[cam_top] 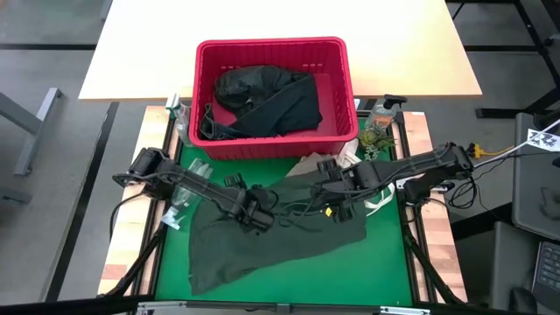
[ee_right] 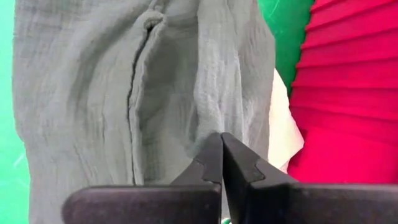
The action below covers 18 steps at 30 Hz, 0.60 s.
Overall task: Fold laundry
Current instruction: Fold the green polo shirt
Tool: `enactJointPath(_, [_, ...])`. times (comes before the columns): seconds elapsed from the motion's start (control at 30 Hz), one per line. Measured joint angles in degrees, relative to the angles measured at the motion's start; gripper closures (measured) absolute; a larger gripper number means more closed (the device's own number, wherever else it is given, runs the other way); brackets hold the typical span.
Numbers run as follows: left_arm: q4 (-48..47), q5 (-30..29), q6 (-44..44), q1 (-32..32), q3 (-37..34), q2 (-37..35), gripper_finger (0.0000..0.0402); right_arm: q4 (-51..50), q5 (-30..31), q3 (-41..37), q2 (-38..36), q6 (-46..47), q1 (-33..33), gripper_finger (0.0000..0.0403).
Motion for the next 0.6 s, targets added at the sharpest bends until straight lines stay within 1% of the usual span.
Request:
enactJointPath(0.2, [1.5,2.1,4.2,2.2,-3.6,0.0,0.0206,-0.1,-0.7,0.0,0.0,0.0,0.2,0.0403])
enactJointPath(0.43, [1.8,2.3,4.2,4.6,-6.9,0.0,0.0207,-0.1,-0.7,0.0,0.0,0.0,0.2,0.0403])
enactJointPath(0.6, [3.1,3.8,4.2,6.2,-9.5,0.0,0.0207,-0.3,-0.7,0.0,0.0,0.0,0.2,0.0403])
